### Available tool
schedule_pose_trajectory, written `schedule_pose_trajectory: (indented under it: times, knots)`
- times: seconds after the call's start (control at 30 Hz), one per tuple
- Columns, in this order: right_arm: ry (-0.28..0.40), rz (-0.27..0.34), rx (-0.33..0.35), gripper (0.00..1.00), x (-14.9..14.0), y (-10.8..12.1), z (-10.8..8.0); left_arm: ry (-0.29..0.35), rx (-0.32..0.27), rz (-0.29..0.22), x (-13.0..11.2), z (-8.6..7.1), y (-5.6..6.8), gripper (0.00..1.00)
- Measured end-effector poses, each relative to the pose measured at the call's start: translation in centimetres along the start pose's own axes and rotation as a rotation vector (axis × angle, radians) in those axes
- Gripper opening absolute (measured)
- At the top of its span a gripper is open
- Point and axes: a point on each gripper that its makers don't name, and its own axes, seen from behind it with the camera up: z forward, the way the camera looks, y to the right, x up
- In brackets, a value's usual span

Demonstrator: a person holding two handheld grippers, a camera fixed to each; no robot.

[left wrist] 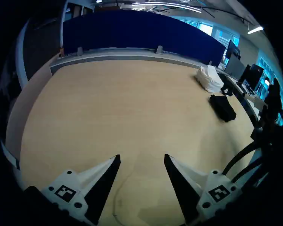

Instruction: Fold towel

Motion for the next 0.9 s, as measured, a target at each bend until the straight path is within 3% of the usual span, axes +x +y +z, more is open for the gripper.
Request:
schedule_pose_trajectory:
  times: [0.2, 0.47, 0.67, 0.9]
  knots:
    - [0.104, -0.005, -0.03, 0.99, 1.5, -0.5, -1.9, 0.059, 0.014, -0.01, 1.4, -0.4, -0.4, 0.85]
    - [0.144, 0.02, -0.053, 0.99, 2.0, -0.4, -2.7, 0.164, 0.046, -0.024, 3.8, -1.2, -1.6, 0.85]
    - [0.155, 0.025, -0.045, 0.99, 2.3, -0.7, -2.8, 0.347, 0.083, -0.033, 7.9, -3.2, -2.8, 0.85]
    - [0.194, 0.026, -0.02, 1.0, 3.4, -2.0, -3.0, 0.596, 0.139, -0.006, 14.4, -6.8, -3.9, 0.85]
